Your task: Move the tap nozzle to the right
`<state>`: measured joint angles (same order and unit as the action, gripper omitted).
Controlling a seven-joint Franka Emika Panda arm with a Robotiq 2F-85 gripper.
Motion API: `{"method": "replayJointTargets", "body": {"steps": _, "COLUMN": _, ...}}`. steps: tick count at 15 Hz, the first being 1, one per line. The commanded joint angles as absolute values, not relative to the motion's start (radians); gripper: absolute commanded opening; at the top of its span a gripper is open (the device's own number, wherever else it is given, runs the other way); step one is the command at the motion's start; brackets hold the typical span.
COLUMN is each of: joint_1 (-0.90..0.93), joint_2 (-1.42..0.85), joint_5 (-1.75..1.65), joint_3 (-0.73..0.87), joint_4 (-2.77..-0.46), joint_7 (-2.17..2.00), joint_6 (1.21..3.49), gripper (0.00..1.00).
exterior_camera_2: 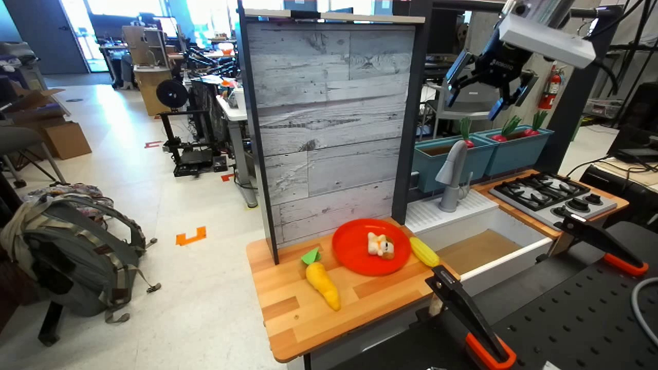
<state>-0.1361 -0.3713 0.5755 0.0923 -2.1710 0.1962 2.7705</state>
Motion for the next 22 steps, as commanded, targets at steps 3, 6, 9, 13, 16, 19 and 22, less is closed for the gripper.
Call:
{"method": "replayJointTargets", "body": {"steps": 3, "joint_1": -0.205, "joint_2": -0.519, "joint_5": 0.560, "joint_3": 0.025, "joint_4": -2.047, "joint_7": 0.125, "joint_6": 2.778, "gripper": 1.00}}
{"method": "replayJointTargets", "body": {"steps": 6, "joint_1": -0.230, "joint_2": -0.578, "joint_5": 0.556, "joint_3": 0.006, "joint_4": -2.004, "joint_7": 0.088, "joint_6": 2.764, "gripper": 1.00}}
{"method": "replayJointTargets", "body": {"steps": 9, "joint_1": -0.246, "joint_2": -0.625, "joint_5": 0.549, "joint_3": 0.000, "joint_4": -1.971, "joint_7": 0.053, "joint_6": 2.751, "gripper": 1.00}}
{"method": "replayJointTargets", "body": {"steps": 13, "joint_1": -0.250, "joint_2": -0.671, "joint_5": 0.535, "joint_3": 0.003, "joint_4": -1.937, "joint_7": 0.009, "joint_6": 2.732, "gripper": 1.00}}
{"method": "replayJointTargets", "body": {"steps": 16, "joint_1": -0.227, "joint_2": -0.688, "joint_5": 0.501, "joint_3": 0.022, "joint_4": -1.927, "joint_7": -0.055, "joint_6": 2.704, "gripper": 1.00}}
{"method": "replayJointTargets", "body": {"steps": 19, "joint_1": -0.218, "joint_2": -0.704, "joint_5": 0.462, "joint_3": 0.026, "joint_4": -1.910, "joint_7": -0.103, "joint_6": 2.682, "gripper": 1.00}}
{"method": "replayJointTargets", "body": {"steps": 22, "joint_1": -0.217, "joint_2": -0.725, "joint_5": 0.440, "joint_3": 0.027, "joint_4": -1.886, "joint_7": -0.135, "joint_6": 2.669, "gripper": 1.00}}
